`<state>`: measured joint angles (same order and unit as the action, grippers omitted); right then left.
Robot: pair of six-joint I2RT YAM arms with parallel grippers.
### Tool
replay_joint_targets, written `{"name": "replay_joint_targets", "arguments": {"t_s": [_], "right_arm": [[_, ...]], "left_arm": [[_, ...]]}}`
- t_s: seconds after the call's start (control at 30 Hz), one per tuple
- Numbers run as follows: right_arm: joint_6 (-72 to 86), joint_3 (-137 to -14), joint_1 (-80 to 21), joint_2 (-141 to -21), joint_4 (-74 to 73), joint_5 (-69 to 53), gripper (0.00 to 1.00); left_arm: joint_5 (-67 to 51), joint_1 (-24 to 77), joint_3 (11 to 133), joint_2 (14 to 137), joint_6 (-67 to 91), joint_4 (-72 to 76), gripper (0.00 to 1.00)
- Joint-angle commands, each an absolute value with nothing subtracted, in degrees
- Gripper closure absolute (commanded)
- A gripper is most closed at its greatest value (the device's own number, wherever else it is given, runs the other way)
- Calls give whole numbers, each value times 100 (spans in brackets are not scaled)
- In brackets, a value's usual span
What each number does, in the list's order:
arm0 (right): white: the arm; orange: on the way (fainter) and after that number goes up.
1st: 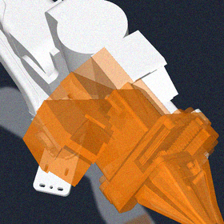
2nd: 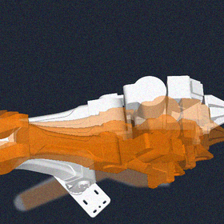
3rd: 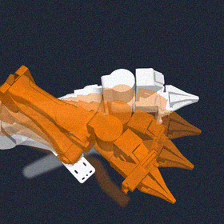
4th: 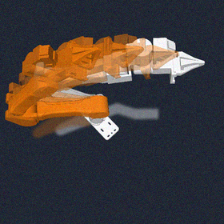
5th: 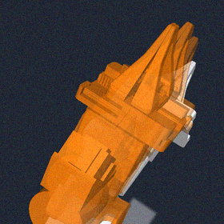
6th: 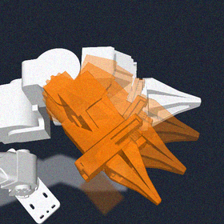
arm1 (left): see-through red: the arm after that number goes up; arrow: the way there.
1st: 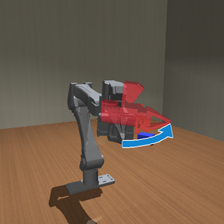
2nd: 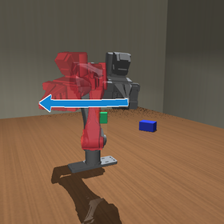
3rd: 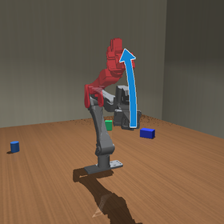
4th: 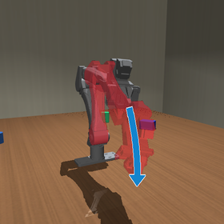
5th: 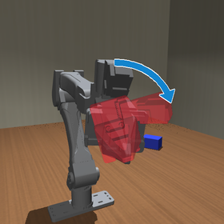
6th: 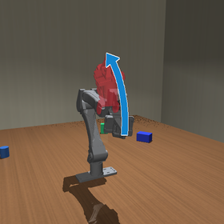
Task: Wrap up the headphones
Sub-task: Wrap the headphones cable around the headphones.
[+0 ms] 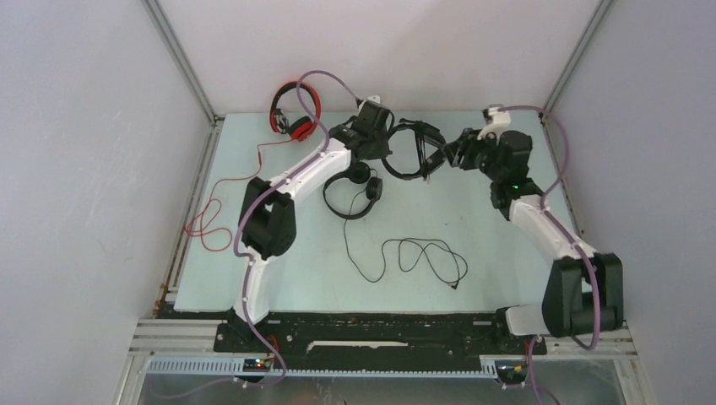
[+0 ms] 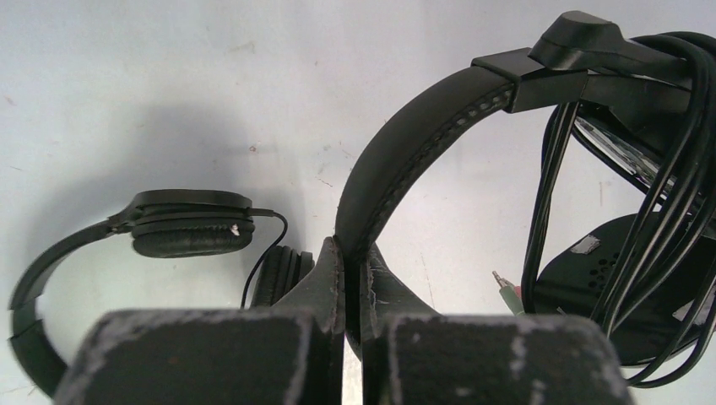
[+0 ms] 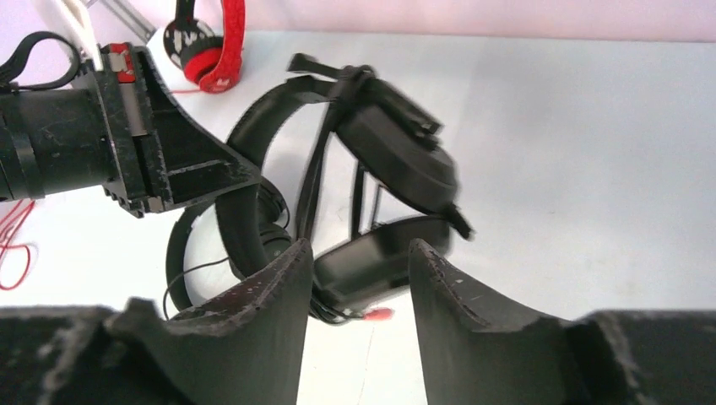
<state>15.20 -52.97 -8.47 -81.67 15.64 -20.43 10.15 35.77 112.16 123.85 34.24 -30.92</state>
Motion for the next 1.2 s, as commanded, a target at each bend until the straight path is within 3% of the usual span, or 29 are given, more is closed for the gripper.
{"name": "replay_joint_targets", "arguments": {"t_s": [0.0, 0.07, 0.27, 0.47, 0.83, 1.17], "right_arm": [[1855, -5585, -578, -7339, 923, -2149, 48], [2663, -5685, -442, -7126, 379, -2080, 37], [4936, -5676, -343, -7062, -696, -2995, 29], [6123, -5143, -596, -6883, 149, -3362, 24], [6116, -5089, -1293, -7177, 166, -2226, 21], [5887, -5089, -1369, -7391, 148, -1809, 25]], "left_arm": [[1285, 3598, 11408, 11528, 3229, -2976, 100], [1414, 3624, 11426, 11465, 3057, -2946, 100], [1733, 3807, 11197, 11173, 2407, -2478, 100], [1921, 3983, 11052, 11057, 2224, -2344, 100], [1845, 4121, 11028, 11041, 2183, -2427, 100], [1727, 4189, 10879, 10967, 2273, -2447, 100]]}}
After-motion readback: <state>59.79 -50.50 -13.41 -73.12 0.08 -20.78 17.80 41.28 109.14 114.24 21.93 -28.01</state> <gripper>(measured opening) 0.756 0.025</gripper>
